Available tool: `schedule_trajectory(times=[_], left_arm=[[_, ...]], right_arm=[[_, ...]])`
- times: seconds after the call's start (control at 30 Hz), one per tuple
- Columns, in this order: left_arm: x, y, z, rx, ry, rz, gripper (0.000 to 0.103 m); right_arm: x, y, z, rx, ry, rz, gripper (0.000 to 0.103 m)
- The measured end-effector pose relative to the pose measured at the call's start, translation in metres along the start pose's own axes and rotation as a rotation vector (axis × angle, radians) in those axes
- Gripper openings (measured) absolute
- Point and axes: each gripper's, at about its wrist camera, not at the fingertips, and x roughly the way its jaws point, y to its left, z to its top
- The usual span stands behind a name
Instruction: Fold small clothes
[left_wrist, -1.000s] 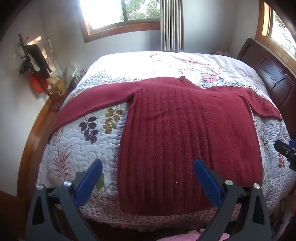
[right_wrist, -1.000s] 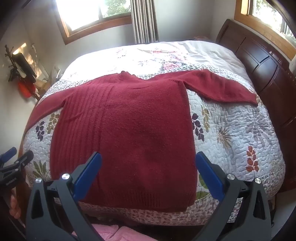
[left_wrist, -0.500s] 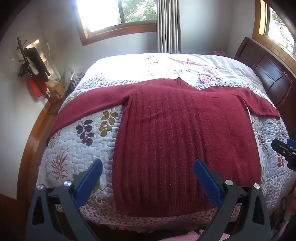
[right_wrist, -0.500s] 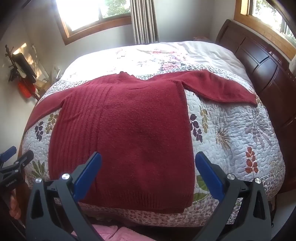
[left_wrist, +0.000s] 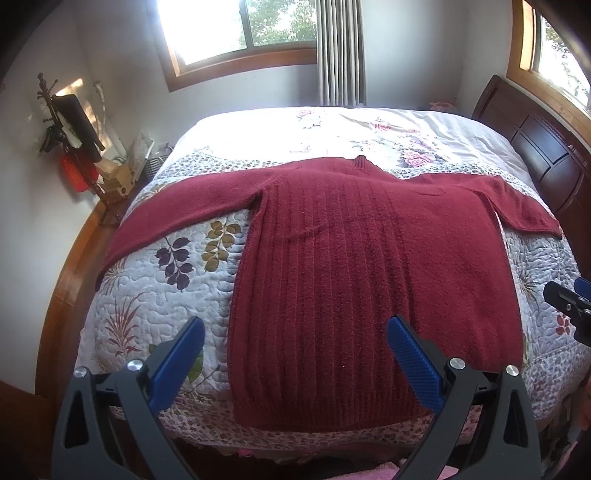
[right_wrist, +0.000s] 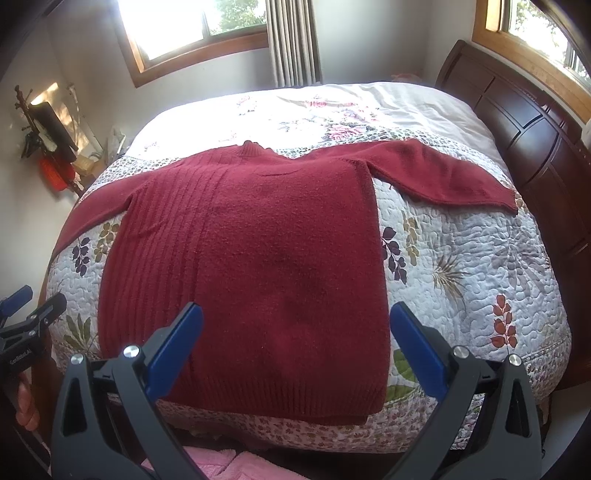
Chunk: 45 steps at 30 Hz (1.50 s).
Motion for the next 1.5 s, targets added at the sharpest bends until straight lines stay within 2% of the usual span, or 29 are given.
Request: schedule_trajectory(times=[1.5], left_arm=[[0.0014, -0.0022, -0.0001, 0.010, 0.003, 0.019, 0.099]], right_arm=[[0.0003, -0.0007, 0.0045, -0.003, -0.011, 0.026, 0.100]])
